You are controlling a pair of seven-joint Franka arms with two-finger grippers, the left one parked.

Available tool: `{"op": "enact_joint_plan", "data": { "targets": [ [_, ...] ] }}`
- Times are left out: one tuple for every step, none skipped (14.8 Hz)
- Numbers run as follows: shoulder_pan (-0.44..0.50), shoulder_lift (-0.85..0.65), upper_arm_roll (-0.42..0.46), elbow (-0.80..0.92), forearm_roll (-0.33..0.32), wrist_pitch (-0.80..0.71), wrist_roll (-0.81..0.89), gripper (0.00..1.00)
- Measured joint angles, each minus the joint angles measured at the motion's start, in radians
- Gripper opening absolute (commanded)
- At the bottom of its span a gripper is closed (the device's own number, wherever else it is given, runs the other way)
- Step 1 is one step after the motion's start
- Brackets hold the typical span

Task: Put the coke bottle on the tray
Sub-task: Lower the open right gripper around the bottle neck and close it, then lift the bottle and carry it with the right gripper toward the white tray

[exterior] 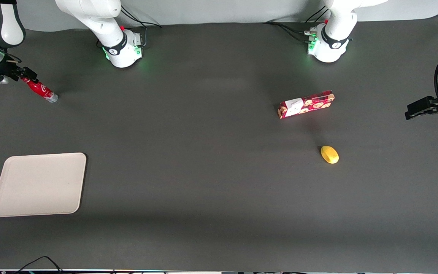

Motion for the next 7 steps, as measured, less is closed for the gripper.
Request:
{"op": "enact_joint_plan", "data": {
  "targets": [
    [0.000, 0.001, 0.000, 0.000, 0.000, 0.000, 0.000, 0.33],
    [0.000, 0.002, 0.000, 0.000, 0.000, 0.000, 0.000, 0.24],
    [0.000, 0.002, 0.000, 0.000, 0.000, 0.000, 0.000, 0.17],
    [0.000, 0.003, 0.000, 0.000, 0.000, 0.000, 0.000, 0.14],
    [0.001, 0.003, 0.000, -0.001, 0.000, 0.000, 0.000, 0.06],
    [0.002, 0.001, 0.000, 0.000, 0.000, 0.000, 0.000, 0.00],
    [0.002, 0.001, 0.000, 0.000, 0.000, 0.000, 0.000, 0.00]
  ]
}}
